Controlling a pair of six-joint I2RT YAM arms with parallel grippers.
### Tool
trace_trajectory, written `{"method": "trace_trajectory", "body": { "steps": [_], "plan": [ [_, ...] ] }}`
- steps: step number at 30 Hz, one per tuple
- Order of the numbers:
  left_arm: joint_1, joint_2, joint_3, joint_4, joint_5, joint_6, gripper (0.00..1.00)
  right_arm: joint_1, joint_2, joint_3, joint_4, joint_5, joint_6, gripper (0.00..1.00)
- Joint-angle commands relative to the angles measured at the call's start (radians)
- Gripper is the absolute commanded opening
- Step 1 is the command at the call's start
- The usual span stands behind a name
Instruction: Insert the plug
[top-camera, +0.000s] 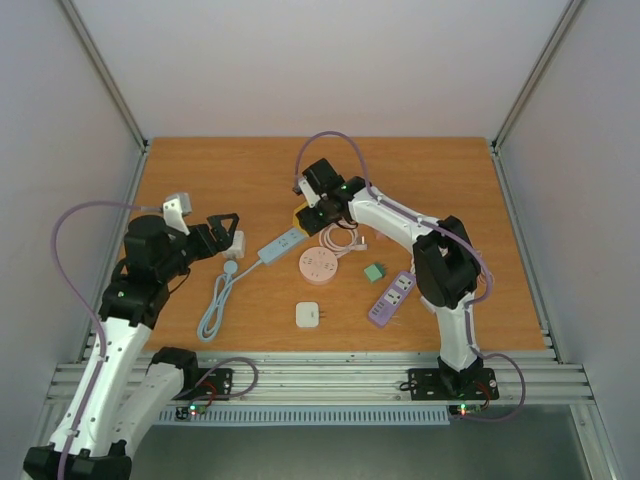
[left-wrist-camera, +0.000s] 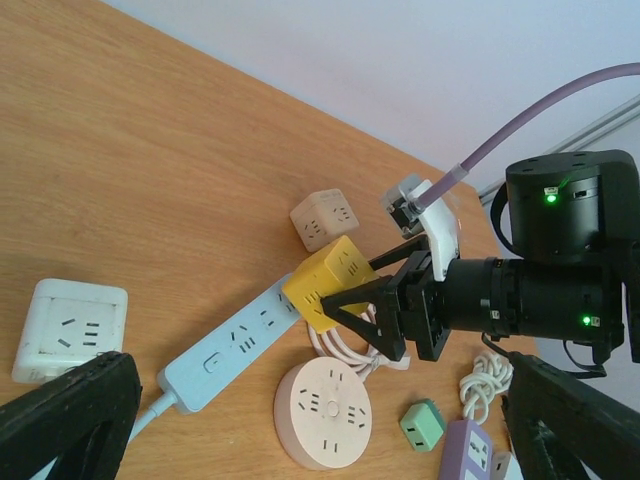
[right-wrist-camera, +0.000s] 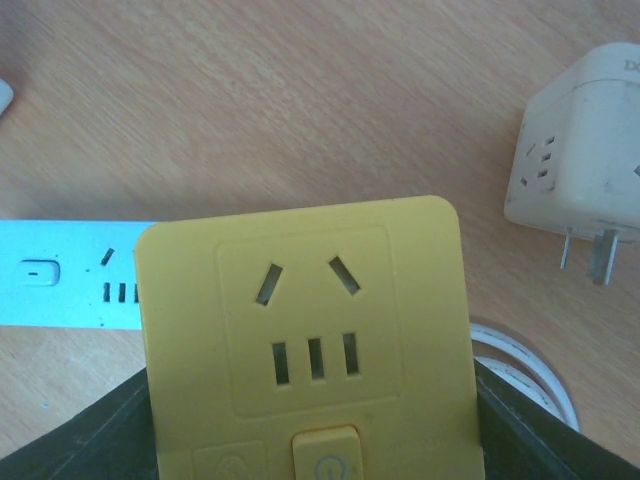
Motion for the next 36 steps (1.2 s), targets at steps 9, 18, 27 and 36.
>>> {"method": "trace_trajectory", "body": {
  "steps": [9,18,27,36],
  "plan": [
    [-0.001,0.034,0.014,0.034,-0.006,0.028,0.99,-0.009,0.051,0.043,0.014,-0.03,-0.039,0.58],
    [-0.001,0.054,0.021,0.038,-0.006,0.033,0.99,-0.009,0.071,0.053,-0.004,-0.046,-0.057,0.58],
    [-0.001,0.065,0.017,0.037,-0.008,0.041,0.99,-0.008,0.111,0.046,-0.054,-0.044,-0.094,0.59],
    [-0.001,0.08,0.02,0.041,-0.012,0.048,0.99,0.025,0.145,-0.017,-0.031,0.084,-0.133,0.59]
  ]
}}
